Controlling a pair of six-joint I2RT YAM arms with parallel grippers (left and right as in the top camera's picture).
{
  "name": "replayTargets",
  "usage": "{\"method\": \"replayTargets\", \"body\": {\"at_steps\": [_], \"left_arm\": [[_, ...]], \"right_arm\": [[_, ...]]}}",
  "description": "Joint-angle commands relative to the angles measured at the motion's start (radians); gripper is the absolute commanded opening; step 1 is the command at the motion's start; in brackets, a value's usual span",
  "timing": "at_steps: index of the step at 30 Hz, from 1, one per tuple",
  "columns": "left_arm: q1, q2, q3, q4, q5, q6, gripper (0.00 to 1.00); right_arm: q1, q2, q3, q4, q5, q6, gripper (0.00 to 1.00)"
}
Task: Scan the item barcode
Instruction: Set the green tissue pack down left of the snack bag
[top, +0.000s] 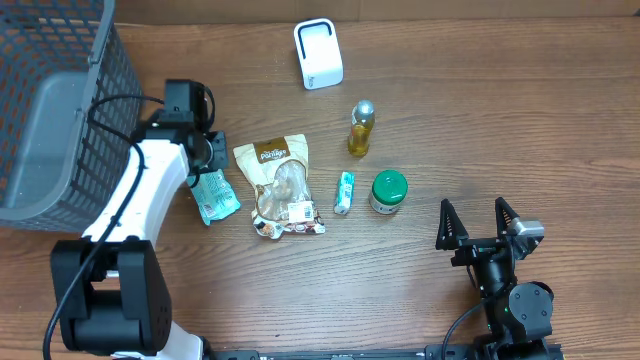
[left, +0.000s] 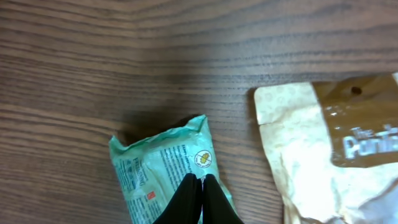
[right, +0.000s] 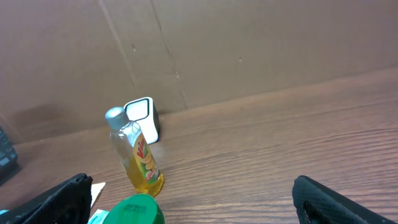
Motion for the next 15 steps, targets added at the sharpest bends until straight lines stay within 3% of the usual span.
{"method": "replayTargets", "body": {"at_steps": [1,10,15], "left_arm": [[-0.01,0.026,-0.051,0.026,-0.126,0.04,0.04],[-0.009,0.108,-0.061,0.009,-0.191,0.002,0.04],[-0.009,0.168,-0.061,-0.106,-0.256,-0.09,0.04]], "right_arm": [[-0.003,-0.01,-0.011,0.003,-0.006,-0.005,1.0],[-0.003,-0.01,-0.011,0.003,-0.006,-0.005,1.0],[-0.003,-0.01,-0.011,0.003,-0.006,-0.005,1.0]]}}
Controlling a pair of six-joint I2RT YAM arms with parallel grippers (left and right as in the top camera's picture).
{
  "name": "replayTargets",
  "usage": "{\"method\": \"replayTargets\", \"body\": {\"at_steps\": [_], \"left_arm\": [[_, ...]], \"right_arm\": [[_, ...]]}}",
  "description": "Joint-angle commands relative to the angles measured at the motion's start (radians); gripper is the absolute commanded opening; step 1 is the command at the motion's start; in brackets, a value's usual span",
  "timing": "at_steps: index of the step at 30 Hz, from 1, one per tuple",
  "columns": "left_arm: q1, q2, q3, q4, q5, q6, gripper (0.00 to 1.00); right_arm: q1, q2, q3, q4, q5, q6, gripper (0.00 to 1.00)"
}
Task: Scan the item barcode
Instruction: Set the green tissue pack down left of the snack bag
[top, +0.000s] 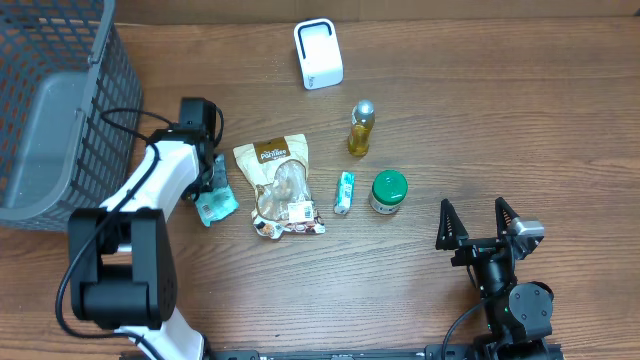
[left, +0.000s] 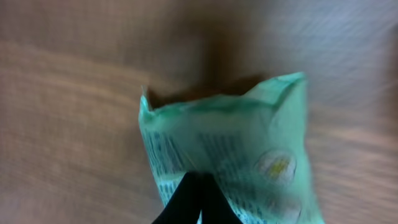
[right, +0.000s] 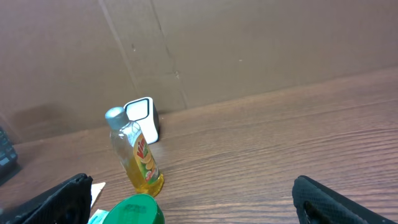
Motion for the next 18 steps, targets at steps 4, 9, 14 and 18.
{"method": "replayTargets", "body": {"at_steps": [4,9,14,18], "left_arm": [[-0.003,0.028,0.001,-0.227,-0.197,-0.254,0.04],[-0.012,-0.004,0.005,-0.352,-0.125,-0.314,0.04],[-0.015,-0.057,0.046,-0.405,-0.11,-0.318,0.04],[-0.017,-0.115,0.076,-0.433,-0.025,-0.292,0.04]], "right_arm": [[-0.003,-0.01,-0.01,0.003,-0.006,-0.005,1.0],[-0.003,-0.01,-0.01,0.003,-0.006,-0.005,1.0],[-0.003,-0.01,-0.01,0.003,-0.006,-0.005,1.0],[-0.003,-0.01,-0.01,0.003,-0.006,-0.005,1.0]]}}
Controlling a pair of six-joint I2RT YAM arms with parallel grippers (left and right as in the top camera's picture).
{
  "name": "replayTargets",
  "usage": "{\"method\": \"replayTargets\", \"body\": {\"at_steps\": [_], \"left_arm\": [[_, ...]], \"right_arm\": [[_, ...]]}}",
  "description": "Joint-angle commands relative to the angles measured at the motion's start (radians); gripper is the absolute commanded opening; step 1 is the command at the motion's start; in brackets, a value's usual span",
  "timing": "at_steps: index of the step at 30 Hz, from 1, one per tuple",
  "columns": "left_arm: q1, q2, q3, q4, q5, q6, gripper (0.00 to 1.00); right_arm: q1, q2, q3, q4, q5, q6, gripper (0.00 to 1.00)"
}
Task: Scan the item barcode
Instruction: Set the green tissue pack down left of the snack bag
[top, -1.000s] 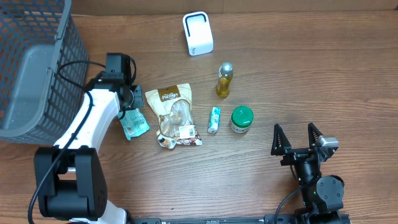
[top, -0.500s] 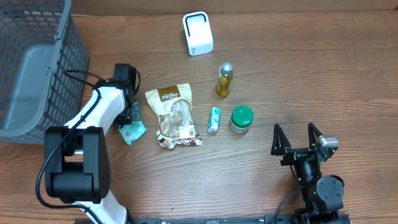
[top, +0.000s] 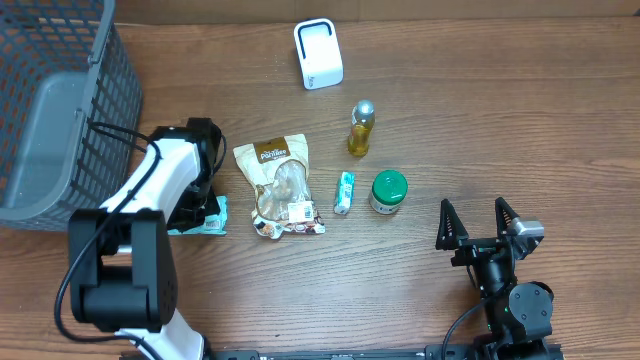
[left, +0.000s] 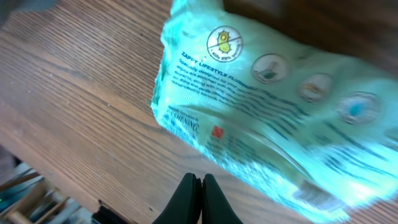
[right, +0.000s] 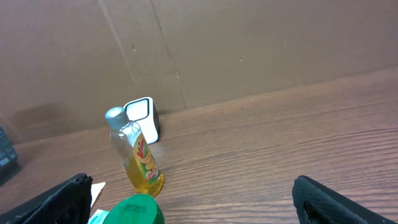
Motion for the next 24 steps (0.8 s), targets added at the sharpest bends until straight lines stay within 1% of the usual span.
{"method": "replayTargets", "body": {"at_steps": [1,3,5,11,14,16,19,20,24], "left_arm": [[-0.013,-0.09,0.045,-0.006,0.102,0.016,0.04],[-0.019,-0.094,0.044,-0.017,0.155,0.065,0.04],[-0.028,-0.092,0.035,-0.024,0.18,0.077,0.04],[-0.06,-0.092,-0.019,0.01,0.121,0.068,0.04],[-0.061,-0.092,-0.066,0.098,0.084,0.062,0.04],[-0.061,-0.091,-0.105,0.163,0.097,0.062,0.04],[-0.062,-0.09,-0.143,0.214,0.1,0.062,0.04],[-0.061,-0.09,-0.16,0.259,0.1,0.073,0.04],[-0.061,-0.09,-0.164,0.366,0.11,0.092,0.04]], "right_arm": [[-0.003,-0.01,-0.011,0.003,-0.006,-0.005,1.0],[-0.003,-0.01,-0.011,0.003,-0.006,-0.005,1.0],[-0.003,-0.01,-0.011,0.003,-0.006,-0.005,1.0],[-0.003,-0.01,-0.011,0.003,-0.006,-0.005,1.0],[-0.003,-0.01,-0.011,0.003,-0.006,-0.005,1.0],[-0.003,-0.01,-0.011,0.003,-0.006,-0.005,1.0],[-0.003,-0.01,-0.011,0.003,-0.006,-0.005,1.0],[-0.003,-0.01,-0.011,0.003,-0.006,-0.005,1.0],[-0.003,-0.01,-0.011,0.003,-0.006,-0.005,1.0]]}}
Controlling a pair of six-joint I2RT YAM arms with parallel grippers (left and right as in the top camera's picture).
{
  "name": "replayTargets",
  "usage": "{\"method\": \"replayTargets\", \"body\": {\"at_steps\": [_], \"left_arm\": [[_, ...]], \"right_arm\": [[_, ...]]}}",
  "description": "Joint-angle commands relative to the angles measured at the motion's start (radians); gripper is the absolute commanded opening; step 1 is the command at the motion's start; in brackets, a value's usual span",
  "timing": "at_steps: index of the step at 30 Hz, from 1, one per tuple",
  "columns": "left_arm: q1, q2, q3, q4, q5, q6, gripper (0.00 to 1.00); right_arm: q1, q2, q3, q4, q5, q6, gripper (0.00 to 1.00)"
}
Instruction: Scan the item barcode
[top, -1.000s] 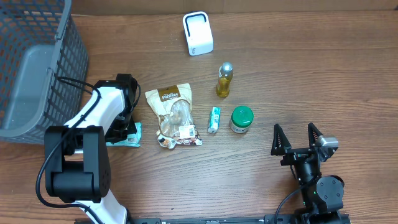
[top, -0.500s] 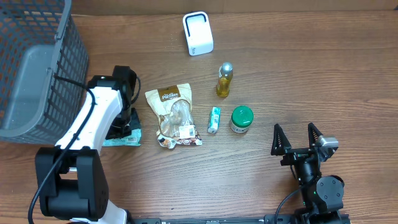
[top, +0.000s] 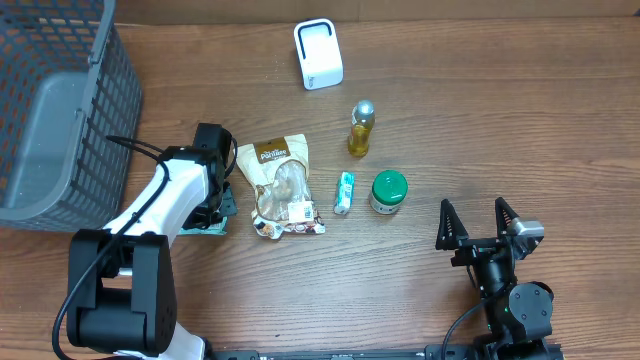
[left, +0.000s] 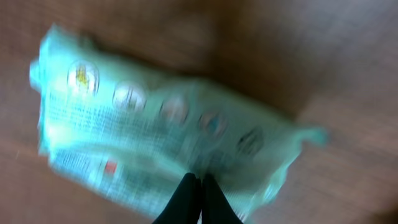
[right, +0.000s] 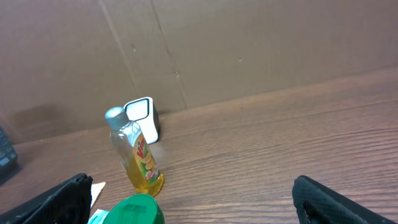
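Observation:
A pale green packet (left: 155, 130) lies flat on the wooden table, blurred in the left wrist view. Overhead, only its edge (top: 206, 228) shows from under my left arm. My left gripper (left: 200, 180) is shut, fingertips pressed together with no gap, over the packet's near edge. I cannot tell whether any of the wrapper is pinched. The white scanner (top: 318, 53) stands at the back of the table, far from the packet. My right gripper (top: 480, 222) rests open at the front right with nothing between its fingers (right: 329, 199).
A grey mesh basket (top: 60, 110) fills the back left corner. A brown pouch (top: 280, 185) lies just right of the packet. Beyond it are a small teal tube (top: 344, 192), a green-lidded jar (top: 389, 191) and a yellow bottle (top: 361, 128).
My left wrist has shifted right towards the brown pouch. In its view the packet now lies lengthwise across the frame, with the shut fingertips over its edge instead of below it. The right arm is still.
The packet first lay left of the brown pouch, my shut left fingers touching its near end. It then turned and sat lower on the table, nearer the front edge, with the wrist turning above it. The right gripper stayed open and still throughout.

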Motion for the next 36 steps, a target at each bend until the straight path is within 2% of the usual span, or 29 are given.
{"method": "replayTargets", "body": {"at_steps": [1,5,8,10,15,19,22,25,31,36], "left_arm": [[-0.003,-0.005,-0.003,0.082,0.02,0.024,0.04],[0.0,-0.005,-0.003,0.22,0.214,-0.044,0.04],[0.0,-0.005,-0.002,0.317,0.229,-0.103,0.04],[0.0,-0.005,0.02,0.341,0.252,-0.101,0.04],[0.0,-0.007,0.159,0.153,0.269,-0.071,0.04],[0.0,-0.007,0.26,-0.089,0.229,0.082,0.04],[0.001,-0.006,0.264,-0.217,0.129,0.087,0.04],[0.0,-0.001,0.237,-0.309,0.118,0.115,0.04],[0.002,-0.001,0.102,-0.241,0.009,0.079,0.05],[0.002,-0.001,-0.005,-0.109,0.008,0.068,0.04]], "right_arm": [[-0.003,-0.01,-0.011,0.003,-0.006,-0.005,1.0],[-0.003,-0.01,-0.011,0.003,-0.006,-0.005,1.0],[-0.003,-0.01,-0.011,0.003,-0.006,-0.005,1.0],[-0.003,-0.01,-0.011,0.003,-0.006,-0.005,1.0],[-0.003,-0.01,-0.011,0.003,-0.006,-0.005,1.0],[-0.003,-0.01,-0.011,0.003,-0.006,-0.005,1.0],[-0.003,-0.01,-0.011,0.003,-0.006,-0.005,1.0],[-0.003,-0.01,-0.011,0.003,-0.006,-0.005,1.0],[-0.003,-0.01,-0.011,0.003,-0.006,-0.005,1.0],[-0.003,-0.01,-0.011,0.003,-0.006,-0.005,1.0]]}}
